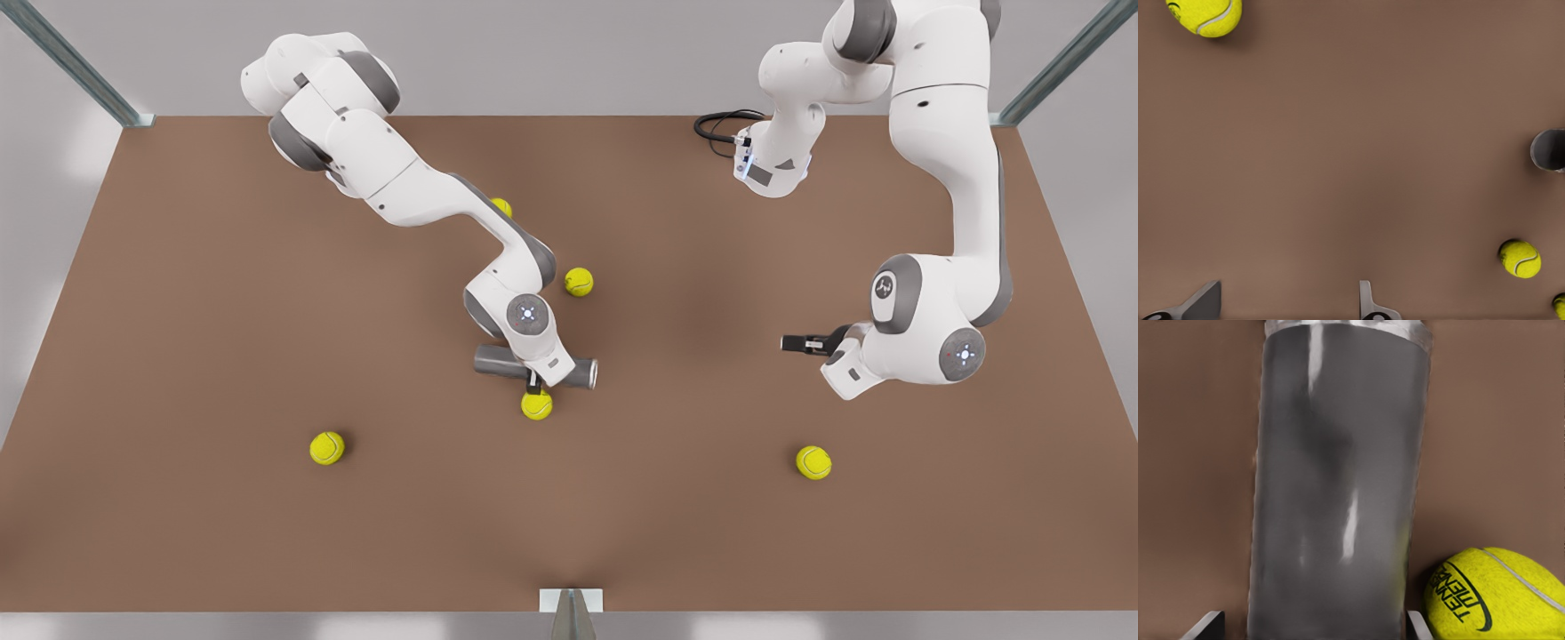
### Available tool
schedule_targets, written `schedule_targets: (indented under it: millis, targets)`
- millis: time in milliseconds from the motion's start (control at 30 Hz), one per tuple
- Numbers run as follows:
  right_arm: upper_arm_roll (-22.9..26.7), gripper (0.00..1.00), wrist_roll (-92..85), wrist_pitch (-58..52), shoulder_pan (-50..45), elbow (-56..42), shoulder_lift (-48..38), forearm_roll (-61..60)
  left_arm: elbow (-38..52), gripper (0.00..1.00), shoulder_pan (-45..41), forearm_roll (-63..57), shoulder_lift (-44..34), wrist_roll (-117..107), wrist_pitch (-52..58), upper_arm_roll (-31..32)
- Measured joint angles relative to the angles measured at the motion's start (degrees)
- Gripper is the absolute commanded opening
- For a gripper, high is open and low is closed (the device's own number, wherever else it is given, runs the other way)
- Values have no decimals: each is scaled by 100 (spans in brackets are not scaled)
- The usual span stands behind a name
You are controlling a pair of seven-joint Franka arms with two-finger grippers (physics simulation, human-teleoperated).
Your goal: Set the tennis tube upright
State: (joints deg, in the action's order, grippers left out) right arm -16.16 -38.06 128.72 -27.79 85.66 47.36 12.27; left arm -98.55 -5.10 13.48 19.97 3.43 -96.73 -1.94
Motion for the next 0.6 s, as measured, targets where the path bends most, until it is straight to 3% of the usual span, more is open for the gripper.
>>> schedule_targets:
  millis: [200,300,467,600]
  targets:
    - [-66,100,57,-34,-11,38,-28,-15,-86,100,-33,121,29,28,-60,3]
    - [-242,100,81,-252,41,66,-259,-104,-581,100,-204,864,153,40,-619,381]
    - [-385,100,104,-747,375,-111,-737,-246,-256,100,-192,1739,1083,182,-1453,1121]
    - [-81,100,181,-2103,1222,-1251,-1629,-256,672,100,-225,2006,2075,282,-1766,1957]
